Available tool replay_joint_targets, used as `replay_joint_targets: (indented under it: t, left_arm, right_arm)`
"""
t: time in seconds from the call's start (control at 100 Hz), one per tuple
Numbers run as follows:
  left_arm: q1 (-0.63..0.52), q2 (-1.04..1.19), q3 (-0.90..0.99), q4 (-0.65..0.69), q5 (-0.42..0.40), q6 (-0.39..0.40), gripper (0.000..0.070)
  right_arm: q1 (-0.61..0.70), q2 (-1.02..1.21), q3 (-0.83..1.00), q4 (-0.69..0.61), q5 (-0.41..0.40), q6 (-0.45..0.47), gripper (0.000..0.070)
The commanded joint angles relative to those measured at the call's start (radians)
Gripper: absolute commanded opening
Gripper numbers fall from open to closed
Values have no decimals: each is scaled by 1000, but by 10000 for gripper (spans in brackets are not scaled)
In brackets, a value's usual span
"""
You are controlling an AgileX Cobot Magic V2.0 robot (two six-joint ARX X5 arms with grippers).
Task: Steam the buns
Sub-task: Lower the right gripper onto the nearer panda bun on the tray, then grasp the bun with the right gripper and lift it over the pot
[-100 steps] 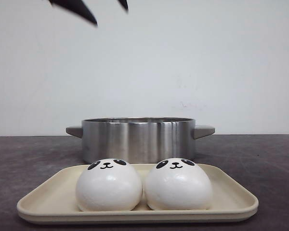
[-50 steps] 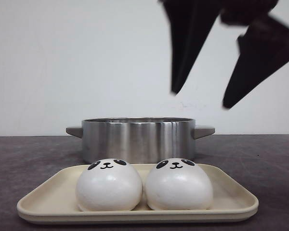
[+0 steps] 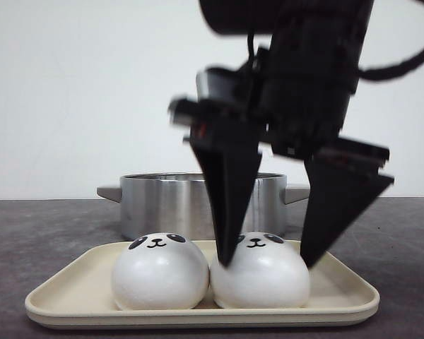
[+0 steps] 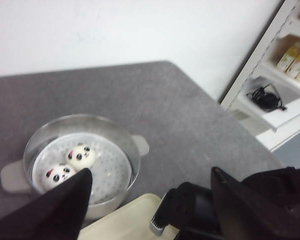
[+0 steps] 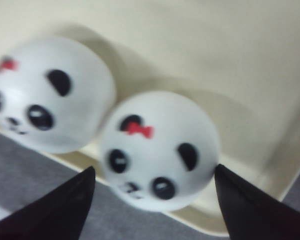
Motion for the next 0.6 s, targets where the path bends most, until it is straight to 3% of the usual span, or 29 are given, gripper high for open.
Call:
replay_joint_targets:
  t: [0.0, 0.09, 0.13, 0.17, 0.22, 0.23, 0.27, 0.59]
  left_arm:
    - [-9, 3, 22, 10, -3, 3, 431]
    - [-9, 3, 22, 11, -3, 3, 431]
    - [-9, 3, 22, 11, -3, 3, 431]
    - [-9, 3, 22, 11, -3, 4, 431]
    - [-9, 3, 22, 12, -3, 4, 431]
    - [-9, 3, 22, 12, -3, 4, 431]
    - [-9, 3, 22, 13, -3, 4, 431]
    - [-9, 3, 22, 14, -9, 4, 431]
  right_arm:
    - [11, 31, 4, 13, 2, 14, 473]
    - [11, 42, 4, 34, 4, 18, 466]
    - [11, 43, 4, 41, 4, 19, 426]
    - [11, 43, 4, 47, 5, 18, 300]
    - [11, 43, 4, 51, 8, 12, 15]
    - [11, 43, 4, 51, 8, 11, 0]
    - [13, 42, 4, 54, 8, 4, 24]
    - [51, -166, 107, 49, 39, -18, 11]
